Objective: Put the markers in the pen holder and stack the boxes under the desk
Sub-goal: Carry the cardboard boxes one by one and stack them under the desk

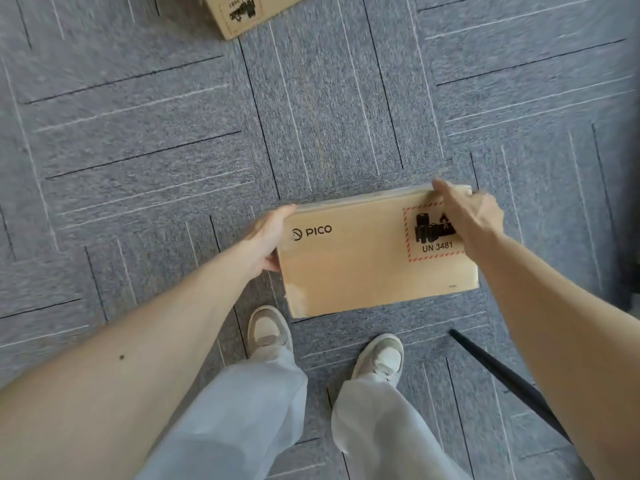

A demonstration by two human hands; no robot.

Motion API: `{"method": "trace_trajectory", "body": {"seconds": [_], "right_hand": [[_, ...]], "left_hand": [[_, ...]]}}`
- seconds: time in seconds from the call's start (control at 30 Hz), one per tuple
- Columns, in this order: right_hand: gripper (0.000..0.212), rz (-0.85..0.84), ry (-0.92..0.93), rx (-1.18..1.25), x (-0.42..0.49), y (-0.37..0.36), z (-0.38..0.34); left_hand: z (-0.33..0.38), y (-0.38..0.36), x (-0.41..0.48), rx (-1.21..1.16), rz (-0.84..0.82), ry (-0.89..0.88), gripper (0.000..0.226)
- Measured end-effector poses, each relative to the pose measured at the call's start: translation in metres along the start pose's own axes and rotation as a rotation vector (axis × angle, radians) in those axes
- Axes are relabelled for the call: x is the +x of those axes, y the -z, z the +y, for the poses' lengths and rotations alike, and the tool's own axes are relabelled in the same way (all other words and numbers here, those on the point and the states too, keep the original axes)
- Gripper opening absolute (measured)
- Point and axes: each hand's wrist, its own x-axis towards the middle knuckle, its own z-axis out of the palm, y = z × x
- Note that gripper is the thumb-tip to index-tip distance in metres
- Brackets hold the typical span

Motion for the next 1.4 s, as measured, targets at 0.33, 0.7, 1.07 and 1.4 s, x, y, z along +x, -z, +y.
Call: {"method": "trace_trajectory", "body": {"seconds": [0.33, 0.7, 1.07, 1.4], "right_hand": [[0.079, -0.045, 0.057, 0.148, -0.123, 0.084, -0.092], [0.039, -0.382, 0.274, 0.252, -0.370, 0.183, -0.259], [0.053, -0.734, 0.694, 0.111, -0.586, 0.181, -0.397], [0.060, -1.129, 1.010, -0.243, -0.744, 0.086, -0.453]], "left_hand": [[0.073, 0.080, -0.141, -0.072, 0.058, -0.174, 0.038], [0.152, 0.279, -0.396, -0.185, 0.189, -0.436, 0.039], [0.106, 0.461, -0.590, -0.400, 0.551, -0.574, 0.077], [-0.043, 0.495, -0.708, -0.845, 0.957, -0.474, 0.080]]}}
